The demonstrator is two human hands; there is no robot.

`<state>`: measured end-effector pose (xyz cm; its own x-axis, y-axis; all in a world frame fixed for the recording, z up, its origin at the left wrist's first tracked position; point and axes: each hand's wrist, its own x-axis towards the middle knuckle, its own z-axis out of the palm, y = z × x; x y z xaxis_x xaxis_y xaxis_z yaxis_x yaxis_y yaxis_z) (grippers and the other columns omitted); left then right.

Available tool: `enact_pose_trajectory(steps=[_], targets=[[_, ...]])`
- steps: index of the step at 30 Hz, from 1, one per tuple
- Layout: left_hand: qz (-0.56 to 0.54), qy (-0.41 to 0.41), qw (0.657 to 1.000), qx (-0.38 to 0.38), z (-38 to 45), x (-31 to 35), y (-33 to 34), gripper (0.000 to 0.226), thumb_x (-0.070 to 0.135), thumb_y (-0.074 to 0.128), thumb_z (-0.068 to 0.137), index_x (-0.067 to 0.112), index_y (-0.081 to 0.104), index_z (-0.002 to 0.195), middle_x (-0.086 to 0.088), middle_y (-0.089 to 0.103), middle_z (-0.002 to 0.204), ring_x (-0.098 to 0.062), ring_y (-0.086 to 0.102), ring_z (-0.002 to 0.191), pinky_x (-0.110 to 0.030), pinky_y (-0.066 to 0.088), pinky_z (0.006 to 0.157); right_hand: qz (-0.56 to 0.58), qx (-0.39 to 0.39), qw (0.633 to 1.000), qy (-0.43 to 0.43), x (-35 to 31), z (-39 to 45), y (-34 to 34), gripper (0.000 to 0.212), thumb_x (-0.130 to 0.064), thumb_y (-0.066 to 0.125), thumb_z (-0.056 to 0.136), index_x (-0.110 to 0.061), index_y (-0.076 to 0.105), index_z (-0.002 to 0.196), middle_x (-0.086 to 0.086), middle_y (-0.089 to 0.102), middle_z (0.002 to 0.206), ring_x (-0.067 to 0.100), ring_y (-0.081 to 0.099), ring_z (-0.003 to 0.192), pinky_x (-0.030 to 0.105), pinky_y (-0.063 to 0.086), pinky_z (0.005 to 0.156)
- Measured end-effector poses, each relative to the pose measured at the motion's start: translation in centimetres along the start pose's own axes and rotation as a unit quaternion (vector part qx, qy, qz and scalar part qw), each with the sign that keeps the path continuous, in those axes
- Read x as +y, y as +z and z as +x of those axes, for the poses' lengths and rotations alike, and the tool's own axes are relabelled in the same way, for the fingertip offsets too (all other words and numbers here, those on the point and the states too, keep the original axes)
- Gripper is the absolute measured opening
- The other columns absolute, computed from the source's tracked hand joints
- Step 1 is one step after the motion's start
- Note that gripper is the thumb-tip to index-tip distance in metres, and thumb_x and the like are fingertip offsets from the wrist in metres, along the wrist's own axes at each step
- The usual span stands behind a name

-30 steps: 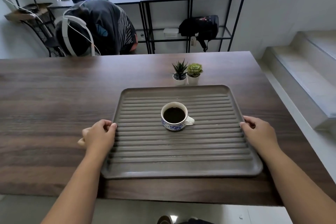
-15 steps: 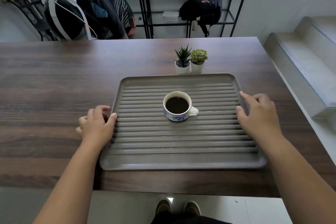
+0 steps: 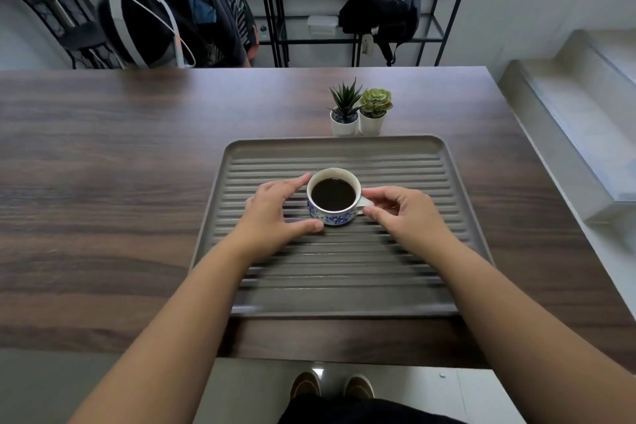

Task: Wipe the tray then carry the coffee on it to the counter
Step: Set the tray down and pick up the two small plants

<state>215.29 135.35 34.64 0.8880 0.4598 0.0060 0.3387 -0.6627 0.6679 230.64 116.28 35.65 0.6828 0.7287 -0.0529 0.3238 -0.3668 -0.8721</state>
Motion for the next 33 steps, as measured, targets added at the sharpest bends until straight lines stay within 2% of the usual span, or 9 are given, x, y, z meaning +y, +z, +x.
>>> enact_pose_trajectory(steps=[4,16,20,23,25,27,29,31,33], targets=[[0.016,-0.014,0.999,0.039,0.1,0.7,0.3,0.074,0.055,0.075,0.071,0.048,0.044,0.138,0.027,0.05,0.134,-0.003,0.028,0.141,-0.03,0.01,0.105,-0.019,0.003,1.0,-0.011,0.1,0.3,-0.2,0.03,-0.01,0.069,0.084,-0.022,0.07,0.111,0.006,0.075,0.095,0.026,0.069,0.091,0.034,0.055,0.09],[0.017,-0.023,0.998,0.064,0.1,1.1,0.5,0.063,0.053,0.075,0.072,0.053,0.049,0.129,0.041,0.039,0.119,-0.002,0.026,0.141,-0.028,0.006,0.101,-0.036,0.008,0.999,-0.036,0.5,1.0,-0.4,0.03,-0.009,0.068,0.084,-0.021,0.07,0.111,0.002,0.074,0.089,0.024,0.068,0.082,0.027,0.053,0.08],[0.042,-0.025,0.995,0.086,-0.5,0.3,-0.3,0.062,0.057,0.071,0.074,0.045,0.051,0.132,0.034,0.045,0.128,-0.004,0.03,0.141,-0.031,0.01,0.102,-0.014,0.008,0.999,-0.039,1.0,0.7,-1.7,0.046,-0.019,0.075,0.078,-0.034,0.061,0.12,-0.006,0.068,0.104,0.015,0.064,0.092,0.025,0.051,0.088],[0.113,-0.058,0.98,0.152,-2.0,-2.1,-1.5,0.056,0.058,0.061,0.076,0.042,0.056,0.13,0.021,0.054,0.134,-0.01,0.04,0.135,-0.034,0.018,0.099,-0.122,0.113,0.985,-0.05,2.0,0.0,-4.3,0.039,-0.022,0.072,0.08,-0.031,0.063,0.117,-0.002,0.06,0.114,0.016,0.054,0.107,0.027,0.04,0.096],[0.135,-0.115,0.965,0.195,-3.0,-4.3,-2.4,0.045,0.043,0.062,0.082,0.038,0.06,0.127,0.012,0.054,0.139,-0.017,0.045,0.13,-0.041,0.027,0.1,-0.193,0.188,0.963,-0.007,3.1,-0.3,-6.0,0.031,-0.018,0.067,0.084,-0.023,0.067,0.114,0.009,0.056,0.117,0.028,0.048,0.112,0.033,0.035,0.099],[0.099,-0.171,0.958,0.209,-3.5,-5.9,-3.0,0.045,0.016,0.062,0.086,0.03,0.061,0.129,0.0,0.049,0.143,-0.026,0.045,0.129,-0.047,0.031,0.104,-0.234,0.203,0.949,0.058,4.5,-0.4,-7.0,0.03,-0.016,0.063,0.086,-0.019,0.066,0.116,0.017,0.053,0.121,0.036,0.046,0.114,0.038,0.033,0.103],[0.058,-0.179,0.96,0.207,-3.3,-6.5,-3.4,0.056,-0.005,0.053,0.084,0.022,0.059,0.133,-0.012,0.045,0.143,-0.03,0.044,0.13,-0.034,0.028,0.11,-0.234,0.189,0.949,0.093,5.6,-0.4,-7.5,0.033,-0.014,0.06,0.087,-0.017,0.064,0.12,0.019,0.052,0.122,0.038,0.05,0.111,0.038,0.035,0.103],[0.051,-0.175,0.963,0.199,-2.8,-6.3,-3.6,0.06,-0.012,0.046,0.082,0.017,0.058,0.134,-0.014,0.047,0.142,-0.028,0.045,0.13,-0.022,0.024,0.109,-0.217,0.177,0.954,0.102,5.9,-0.3,-7.5,0.036,-0.011,0.057,0.088,-0.017,0.062,0.123,0.016,0.055,0.12,0.033,0.055,0.104,0.034,0.039,0.095],[0.052,-0.169,0.964,0.198,-2.4,-6.3,-3.7,0.061,-0.013,0.045,0.082,0.015,0.057,0.135,-0.013,0.051,0.14,-0.027,0.047,0.129,-0.021,0.025,0.108,-0.215,0.185,0.954,0.096,6.0,-0.3,-7.4,0.038,-0.007,0.055,0.087,-0.017,0.062,0.123,0.014,0.058,0.119,0.03,0.058,0.099,0.03,0.038,0.089]])
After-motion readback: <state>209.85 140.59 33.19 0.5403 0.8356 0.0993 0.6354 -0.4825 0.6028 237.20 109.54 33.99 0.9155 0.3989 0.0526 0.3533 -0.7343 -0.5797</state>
